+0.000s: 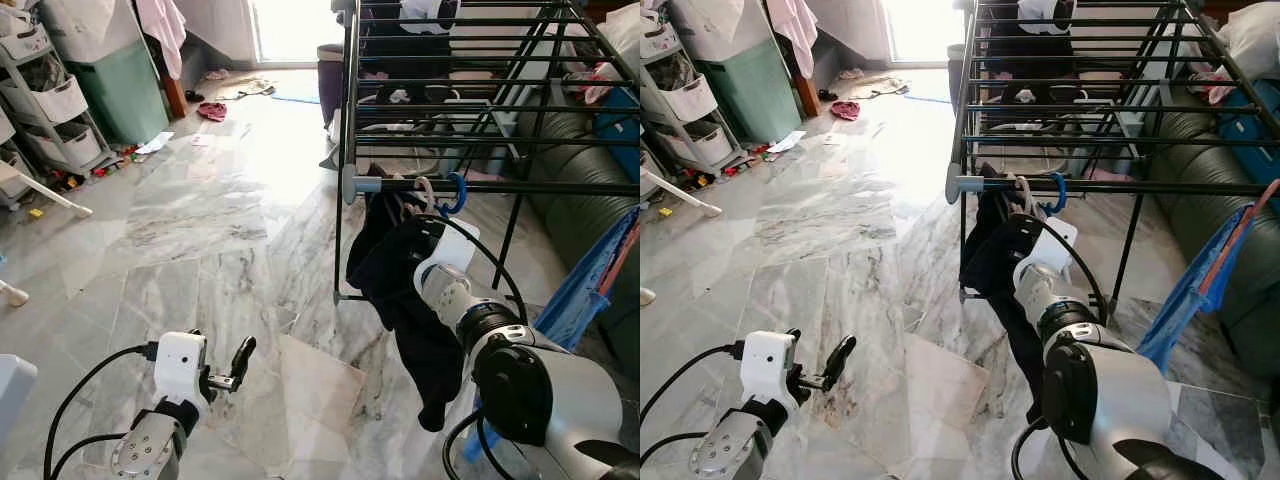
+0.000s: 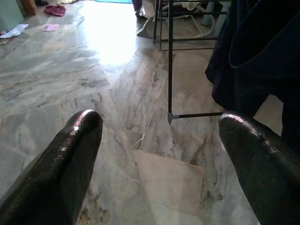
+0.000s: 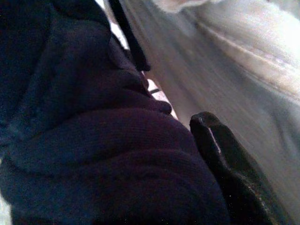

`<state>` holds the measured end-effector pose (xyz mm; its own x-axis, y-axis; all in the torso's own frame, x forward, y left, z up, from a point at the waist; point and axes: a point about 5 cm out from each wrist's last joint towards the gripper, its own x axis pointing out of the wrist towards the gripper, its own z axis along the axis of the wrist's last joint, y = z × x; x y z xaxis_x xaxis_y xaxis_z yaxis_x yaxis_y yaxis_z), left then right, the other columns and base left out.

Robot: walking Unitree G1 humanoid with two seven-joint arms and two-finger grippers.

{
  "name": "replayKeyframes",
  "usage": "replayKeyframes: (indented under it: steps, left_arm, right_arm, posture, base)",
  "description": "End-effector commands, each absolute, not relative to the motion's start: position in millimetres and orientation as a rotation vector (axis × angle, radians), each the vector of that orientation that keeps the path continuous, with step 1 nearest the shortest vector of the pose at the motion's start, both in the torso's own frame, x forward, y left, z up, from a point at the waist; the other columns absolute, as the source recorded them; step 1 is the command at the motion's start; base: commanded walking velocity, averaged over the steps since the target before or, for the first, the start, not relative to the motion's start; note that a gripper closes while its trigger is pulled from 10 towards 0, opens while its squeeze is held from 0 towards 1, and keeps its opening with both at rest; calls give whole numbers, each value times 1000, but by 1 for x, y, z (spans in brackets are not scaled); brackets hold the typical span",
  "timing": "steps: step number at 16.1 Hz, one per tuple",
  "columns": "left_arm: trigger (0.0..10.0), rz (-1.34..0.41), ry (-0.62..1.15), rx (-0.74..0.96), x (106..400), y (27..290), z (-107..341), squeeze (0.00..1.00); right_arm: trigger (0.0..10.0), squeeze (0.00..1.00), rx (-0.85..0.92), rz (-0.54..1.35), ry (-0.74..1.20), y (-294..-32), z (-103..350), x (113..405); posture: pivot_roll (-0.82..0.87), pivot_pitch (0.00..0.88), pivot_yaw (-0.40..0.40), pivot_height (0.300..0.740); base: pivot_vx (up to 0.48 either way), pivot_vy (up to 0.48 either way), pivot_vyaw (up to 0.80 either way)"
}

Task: Hang hanger

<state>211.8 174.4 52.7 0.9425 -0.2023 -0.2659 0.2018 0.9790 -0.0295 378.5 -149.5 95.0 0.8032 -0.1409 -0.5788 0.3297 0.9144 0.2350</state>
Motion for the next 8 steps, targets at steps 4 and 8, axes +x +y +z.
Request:
replayKeyframes:
  steps: [4, 8]
  left_arm:
    - [10000, -184, 225, 9, 224, 175, 62, 0]
    - [10000, -198, 190, -1, 240, 168, 66, 0]
  right_arm:
    - [10000, 0, 211, -173, 503, -144, 108, 386]
    - [10000, 0, 136, -113, 423, -142, 115, 390]
  posture:
    - [77, 0, 25, 740]
    - [33, 0, 32, 740]
  base:
    - [0, 0, 0]
    - [0, 0, 0]
